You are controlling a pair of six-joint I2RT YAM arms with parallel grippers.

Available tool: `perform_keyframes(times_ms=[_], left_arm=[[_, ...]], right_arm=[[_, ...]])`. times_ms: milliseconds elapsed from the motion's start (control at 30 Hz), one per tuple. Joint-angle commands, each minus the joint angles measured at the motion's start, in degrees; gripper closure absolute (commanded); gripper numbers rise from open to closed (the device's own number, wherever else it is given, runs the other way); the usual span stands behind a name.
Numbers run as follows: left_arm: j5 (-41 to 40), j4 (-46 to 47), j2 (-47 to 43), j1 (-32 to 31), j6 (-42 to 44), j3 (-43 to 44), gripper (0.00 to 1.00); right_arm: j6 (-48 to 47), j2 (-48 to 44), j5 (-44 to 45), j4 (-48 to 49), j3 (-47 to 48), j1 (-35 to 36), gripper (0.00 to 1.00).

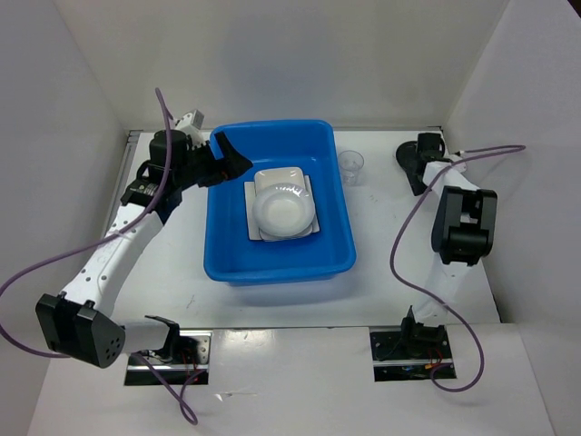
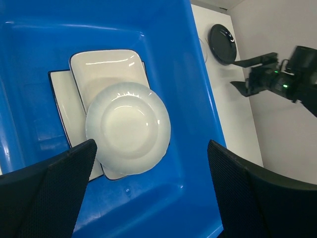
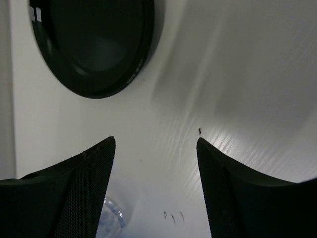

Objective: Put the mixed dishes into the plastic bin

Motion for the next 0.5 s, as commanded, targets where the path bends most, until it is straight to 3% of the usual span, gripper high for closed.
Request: perform_keyframes(times_ms=[0, 467], left_arm=[[1.94, 0.22, -1.82, -0.13, 2.05, 0.19, 0.01], [0.89, -2.06, 1.78, -0.13, 3.99, 1.25, 0.01]], right_arm=[[8.82, 3.1, 5.13, -0.09, 2.81, 3.15, 0.28], [28.07, 6.61, 15.93, 3.26, 2.81, 7.19, 0.28]])
